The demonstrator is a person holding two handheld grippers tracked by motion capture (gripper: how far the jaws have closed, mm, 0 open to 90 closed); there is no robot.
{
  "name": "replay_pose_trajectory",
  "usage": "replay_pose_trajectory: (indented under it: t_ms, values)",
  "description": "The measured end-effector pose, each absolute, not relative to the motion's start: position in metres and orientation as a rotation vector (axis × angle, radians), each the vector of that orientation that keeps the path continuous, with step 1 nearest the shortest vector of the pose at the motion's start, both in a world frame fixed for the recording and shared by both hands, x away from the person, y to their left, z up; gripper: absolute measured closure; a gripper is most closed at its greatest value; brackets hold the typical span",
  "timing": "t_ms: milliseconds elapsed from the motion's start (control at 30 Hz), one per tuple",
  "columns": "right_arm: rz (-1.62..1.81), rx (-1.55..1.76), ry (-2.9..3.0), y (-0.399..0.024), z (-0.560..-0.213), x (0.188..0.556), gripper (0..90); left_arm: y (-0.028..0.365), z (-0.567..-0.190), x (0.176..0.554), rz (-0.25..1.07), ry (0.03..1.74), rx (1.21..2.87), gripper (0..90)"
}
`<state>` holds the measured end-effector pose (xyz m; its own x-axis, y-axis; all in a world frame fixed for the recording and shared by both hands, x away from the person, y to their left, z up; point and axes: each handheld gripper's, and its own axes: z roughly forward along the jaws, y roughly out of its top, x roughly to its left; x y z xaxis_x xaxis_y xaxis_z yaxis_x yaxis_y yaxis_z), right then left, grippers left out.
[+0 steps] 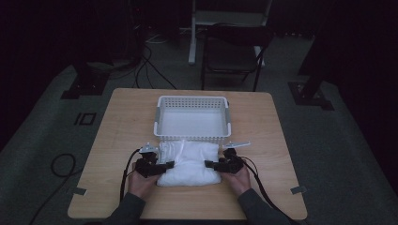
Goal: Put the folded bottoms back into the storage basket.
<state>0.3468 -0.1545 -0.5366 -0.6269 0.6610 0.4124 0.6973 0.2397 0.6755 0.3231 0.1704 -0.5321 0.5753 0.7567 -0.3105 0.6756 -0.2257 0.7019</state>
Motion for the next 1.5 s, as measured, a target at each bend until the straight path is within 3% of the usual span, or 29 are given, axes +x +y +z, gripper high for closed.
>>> replay_pose_trajectory:
  t_ms: [1500]
  values:
    - [-1.471,-1.287,-2.519,-0.156,-0.506,0.328,64.1,0.167,-0.501,0.303,0.241,1.093,1.945,56.1]
